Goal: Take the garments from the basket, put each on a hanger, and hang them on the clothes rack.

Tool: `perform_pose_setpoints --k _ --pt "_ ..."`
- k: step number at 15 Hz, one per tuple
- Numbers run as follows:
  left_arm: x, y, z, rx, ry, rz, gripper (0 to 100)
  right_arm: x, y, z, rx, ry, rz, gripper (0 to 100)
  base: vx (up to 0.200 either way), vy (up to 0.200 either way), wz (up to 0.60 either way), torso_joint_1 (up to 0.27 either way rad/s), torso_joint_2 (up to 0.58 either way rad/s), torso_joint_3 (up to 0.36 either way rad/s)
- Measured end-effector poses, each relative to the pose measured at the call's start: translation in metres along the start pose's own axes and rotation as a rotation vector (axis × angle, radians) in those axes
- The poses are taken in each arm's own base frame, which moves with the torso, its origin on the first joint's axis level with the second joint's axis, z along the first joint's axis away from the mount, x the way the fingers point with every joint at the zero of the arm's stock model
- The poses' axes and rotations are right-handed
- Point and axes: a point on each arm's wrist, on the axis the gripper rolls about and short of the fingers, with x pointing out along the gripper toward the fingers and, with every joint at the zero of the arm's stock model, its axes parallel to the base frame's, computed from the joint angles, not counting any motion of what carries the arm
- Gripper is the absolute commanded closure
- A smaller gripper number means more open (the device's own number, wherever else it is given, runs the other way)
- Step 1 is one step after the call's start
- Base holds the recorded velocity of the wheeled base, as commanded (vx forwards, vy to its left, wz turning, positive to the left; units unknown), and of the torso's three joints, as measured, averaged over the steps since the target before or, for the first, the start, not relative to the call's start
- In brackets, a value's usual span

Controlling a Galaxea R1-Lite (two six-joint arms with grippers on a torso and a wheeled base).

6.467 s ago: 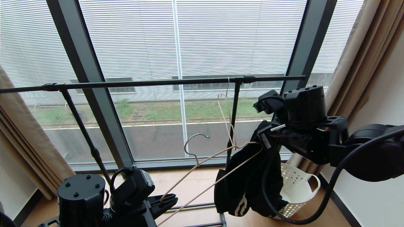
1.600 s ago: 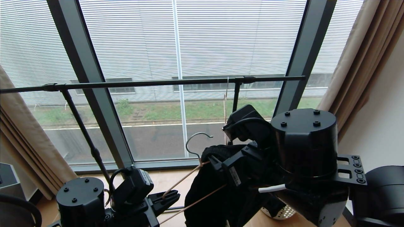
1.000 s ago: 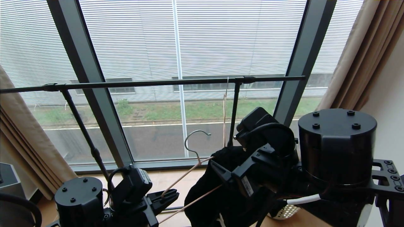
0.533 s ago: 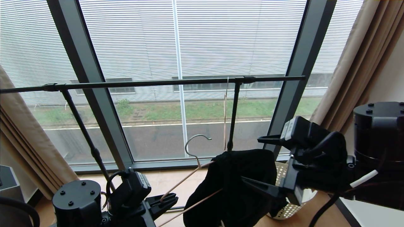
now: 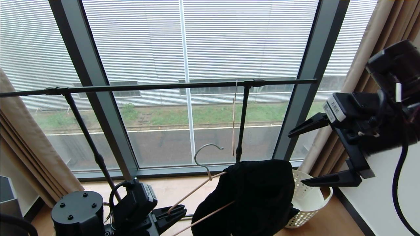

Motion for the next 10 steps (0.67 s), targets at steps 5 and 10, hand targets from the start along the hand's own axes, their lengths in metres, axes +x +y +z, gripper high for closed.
perform_pose_setpoints --k 5,10 --pt "-0.001 -0.001 0.001 0.003 -0.006 0.000 100 0.060 -0.042 0.007 0.005 -0.007 0.236 0 0.000 0.000 0.00 0.000 0.00 0.000" --pt "-0.001 -0.001 0.002 0.006 -0.011 -0.002 100 0.111 -0.045 0.014 0.005 0.012 0.339 0 0.000 0.000 0.00 0.000 0.00 0.000"
